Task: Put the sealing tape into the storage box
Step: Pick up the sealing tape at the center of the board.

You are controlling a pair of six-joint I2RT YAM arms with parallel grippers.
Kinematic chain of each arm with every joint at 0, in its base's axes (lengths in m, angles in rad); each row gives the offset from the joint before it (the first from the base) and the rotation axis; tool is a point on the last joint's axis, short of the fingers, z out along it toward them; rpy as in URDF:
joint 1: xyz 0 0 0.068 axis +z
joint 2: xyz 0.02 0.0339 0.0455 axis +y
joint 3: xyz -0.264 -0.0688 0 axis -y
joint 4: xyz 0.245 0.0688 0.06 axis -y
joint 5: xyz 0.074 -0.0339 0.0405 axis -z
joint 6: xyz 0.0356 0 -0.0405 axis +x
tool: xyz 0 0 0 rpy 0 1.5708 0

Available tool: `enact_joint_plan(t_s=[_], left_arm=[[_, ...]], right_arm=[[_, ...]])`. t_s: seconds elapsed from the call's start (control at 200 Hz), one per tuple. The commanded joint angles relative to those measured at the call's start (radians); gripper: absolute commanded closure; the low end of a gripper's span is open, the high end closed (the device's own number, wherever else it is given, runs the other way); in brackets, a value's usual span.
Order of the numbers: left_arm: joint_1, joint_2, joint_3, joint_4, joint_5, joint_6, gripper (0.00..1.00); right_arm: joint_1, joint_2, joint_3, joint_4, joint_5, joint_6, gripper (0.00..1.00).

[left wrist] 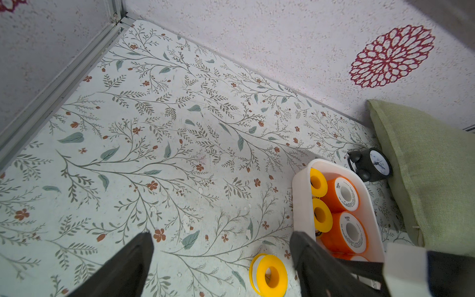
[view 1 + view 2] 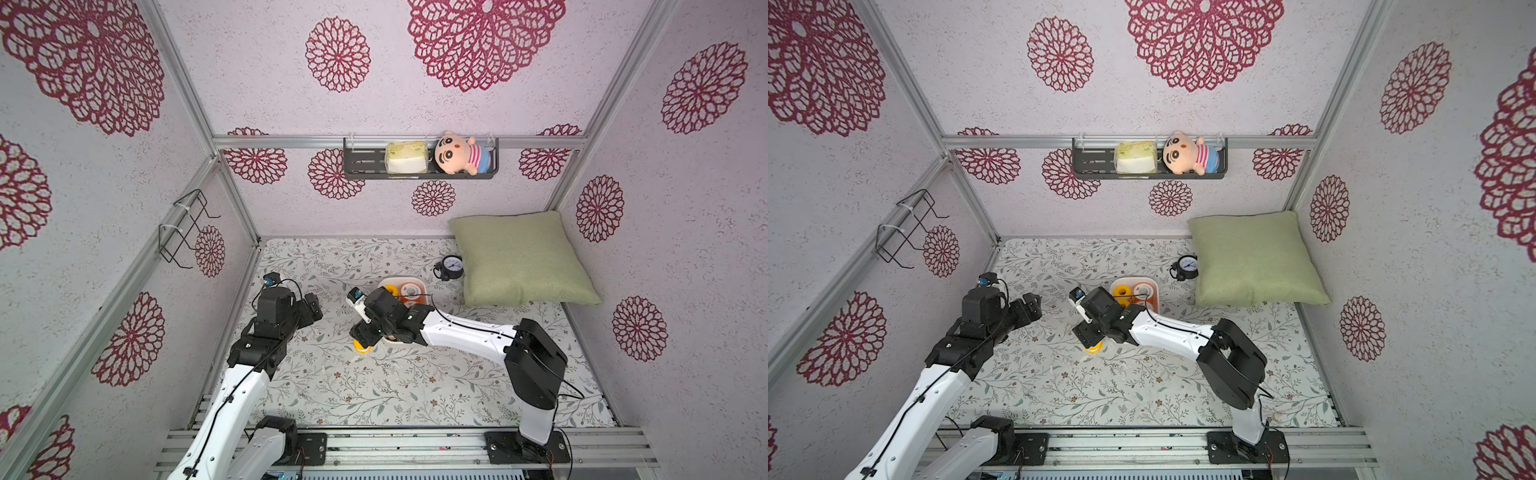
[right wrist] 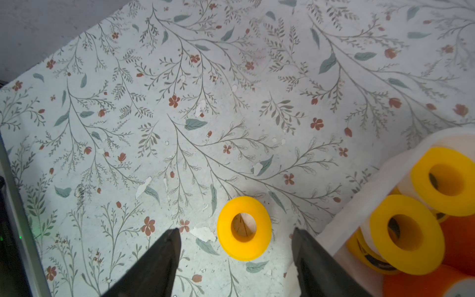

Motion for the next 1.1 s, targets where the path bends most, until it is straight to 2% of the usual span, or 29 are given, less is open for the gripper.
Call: enact_joint_plan(t_s=[0.0, 0.255, 0.475, 1.096], left_arm=[[0.009, 0.004, 0.006, 0.020, 0.009, -0.002, 0.09], [0.010, 0.014, 0.007, 0.018, 0.015, 0.000, 0.09], [0.010, 0.019, 0.007, 0.021, 0.018, 0.000, 0.09], [0.011, 0.024, 0.003, 0.023, 0.013, 0.001, 0.09]], right_arm=[[0.013, 0.034, 0.069, -0.080, -0.001, -0.010, 0.26], [0.028, 0.160, 0.209, -0.229, 0.084, 0.026, 0.25], [0.035, 0.215, 0.265, -0.287, 0.140, 0.044, 0.21], [0.058, 0.335, 0.399, -0.412, 0.164, 0.034, 0.23]])
